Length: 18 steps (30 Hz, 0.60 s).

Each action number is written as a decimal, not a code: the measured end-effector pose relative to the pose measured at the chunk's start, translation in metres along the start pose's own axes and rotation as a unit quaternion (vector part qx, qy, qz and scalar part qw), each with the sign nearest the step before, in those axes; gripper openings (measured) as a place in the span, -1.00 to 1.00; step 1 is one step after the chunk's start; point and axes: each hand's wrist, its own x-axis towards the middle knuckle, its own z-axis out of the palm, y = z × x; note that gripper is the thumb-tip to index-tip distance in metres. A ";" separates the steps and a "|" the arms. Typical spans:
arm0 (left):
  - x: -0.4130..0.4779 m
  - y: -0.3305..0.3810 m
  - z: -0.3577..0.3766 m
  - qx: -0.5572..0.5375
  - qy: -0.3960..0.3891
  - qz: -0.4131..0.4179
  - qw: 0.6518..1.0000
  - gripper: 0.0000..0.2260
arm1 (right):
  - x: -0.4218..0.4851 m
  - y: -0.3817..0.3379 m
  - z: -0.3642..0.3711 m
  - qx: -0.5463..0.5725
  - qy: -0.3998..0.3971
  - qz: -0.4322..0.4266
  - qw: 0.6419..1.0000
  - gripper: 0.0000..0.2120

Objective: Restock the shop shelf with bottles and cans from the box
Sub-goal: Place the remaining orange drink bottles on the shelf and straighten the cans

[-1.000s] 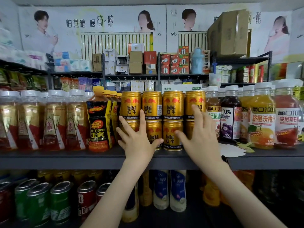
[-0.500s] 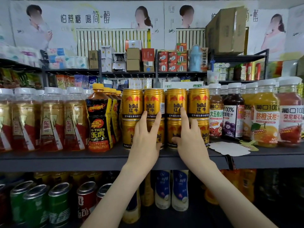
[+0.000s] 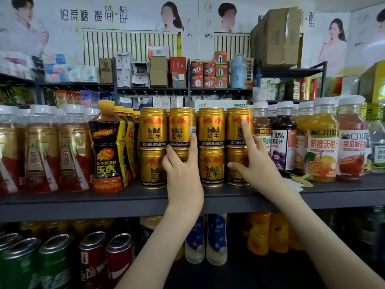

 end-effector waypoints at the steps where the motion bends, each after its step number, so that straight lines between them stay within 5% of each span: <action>1: 0.000 0.002 0.000 0.006 -0.005 -0.007 1.000 -0.14 | 0.000 0.001 -0.001 0.005 -0.004 -0.001 1.000 -0.02; 12: -0.001 0.012 0.003 0.018 0.025 -0.047 0.998 -0.15 | -0.003 -0.006 0.011 -0.022 0.059 -0.022 0.998 -0.04; 18: -0.005 0.007 -0.001 -0.001 0.025 -0.020 0.999 -0.18 | -0.005 -0.002 0.005 0.014 0.020 -0.021 0.999 -0.06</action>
